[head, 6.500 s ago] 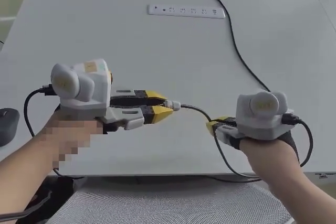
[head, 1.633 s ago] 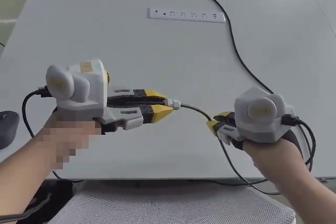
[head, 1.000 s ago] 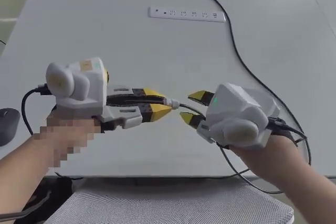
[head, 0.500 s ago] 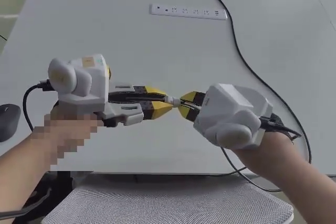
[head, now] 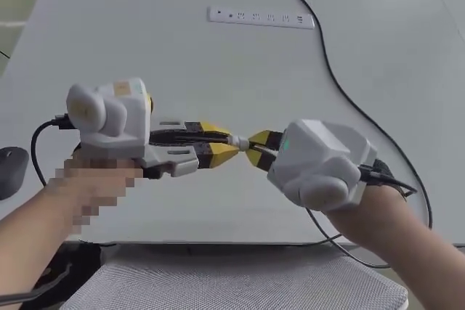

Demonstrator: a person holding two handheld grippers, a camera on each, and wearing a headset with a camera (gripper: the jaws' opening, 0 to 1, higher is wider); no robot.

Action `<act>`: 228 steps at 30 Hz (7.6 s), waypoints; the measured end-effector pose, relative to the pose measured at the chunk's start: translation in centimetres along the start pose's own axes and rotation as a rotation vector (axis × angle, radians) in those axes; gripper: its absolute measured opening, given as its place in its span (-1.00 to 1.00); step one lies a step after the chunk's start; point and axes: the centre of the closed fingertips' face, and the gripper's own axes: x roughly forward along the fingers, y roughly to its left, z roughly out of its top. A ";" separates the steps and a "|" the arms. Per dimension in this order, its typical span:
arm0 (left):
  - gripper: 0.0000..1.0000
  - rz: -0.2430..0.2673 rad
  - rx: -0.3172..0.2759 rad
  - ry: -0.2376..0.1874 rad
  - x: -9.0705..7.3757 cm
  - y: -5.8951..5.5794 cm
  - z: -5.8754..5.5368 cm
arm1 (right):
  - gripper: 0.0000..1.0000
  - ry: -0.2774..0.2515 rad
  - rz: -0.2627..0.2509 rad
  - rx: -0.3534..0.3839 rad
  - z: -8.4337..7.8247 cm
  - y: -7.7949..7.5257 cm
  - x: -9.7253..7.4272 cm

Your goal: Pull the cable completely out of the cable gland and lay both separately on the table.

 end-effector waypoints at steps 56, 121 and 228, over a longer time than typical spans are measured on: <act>-0.70 0.004 -0.008 -0.008 0.0 0.4 0.1 | -1.00 0.200 0.005 0.418 -10.1 0.0 -0.3; -0.69 0.090 -0.058 -0.038 -2.5 2.8 -5.8 | -1.00 0.248 0.096 0.169 -3.6 -5.0 6.1; -0.58 0.297 -0.095 0.208 -4.9 9.8 -18.5 | -0.81 0.239 0.357 -0.083 -0.2 2.7 26.1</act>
